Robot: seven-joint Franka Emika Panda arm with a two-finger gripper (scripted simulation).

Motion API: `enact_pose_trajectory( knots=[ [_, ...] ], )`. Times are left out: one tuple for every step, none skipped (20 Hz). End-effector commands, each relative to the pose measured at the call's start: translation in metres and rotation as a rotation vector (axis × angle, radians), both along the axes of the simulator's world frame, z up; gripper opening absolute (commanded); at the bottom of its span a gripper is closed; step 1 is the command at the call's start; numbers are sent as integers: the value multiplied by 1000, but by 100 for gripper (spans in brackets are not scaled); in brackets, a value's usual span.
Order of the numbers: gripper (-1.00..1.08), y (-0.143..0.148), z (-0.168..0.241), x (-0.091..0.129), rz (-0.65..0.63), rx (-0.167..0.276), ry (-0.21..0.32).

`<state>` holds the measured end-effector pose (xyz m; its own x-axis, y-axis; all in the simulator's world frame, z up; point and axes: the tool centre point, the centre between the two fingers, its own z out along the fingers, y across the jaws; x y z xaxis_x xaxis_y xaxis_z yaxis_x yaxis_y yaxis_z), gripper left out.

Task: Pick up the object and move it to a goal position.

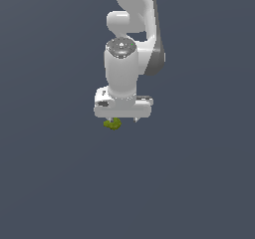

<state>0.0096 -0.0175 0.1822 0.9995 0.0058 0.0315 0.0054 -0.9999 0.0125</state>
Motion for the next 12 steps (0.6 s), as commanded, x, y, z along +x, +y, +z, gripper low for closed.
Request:
enact_pose_trajectory(
  knots=[
    [100, 0, 0, 0, 0, 0, 0],
    [100, -1, 0, 0, 0, 0, 0],
    [100, -2, 1, 0, 1, -2, 0],
    [100, -4, 2, -1, 3, -4, 1],
    [100, -7, 3, -1, 5, -7, 2],
    [100, -11, 5, -2, 8, -10, 3],
    [100, -14, 7, -2, 11, -14, 3],
    [100, -17, 8, -3, 14, -16, 4],
    [100, -19, 9, -3, 15, -18, 5],
    [100, -20, 9, -3, 16, -19, 5],
    [100, -20, 9, -3, 16, -19, 5],
    [100, -19, 9, -3, 16, -19, 5]
  ],
)
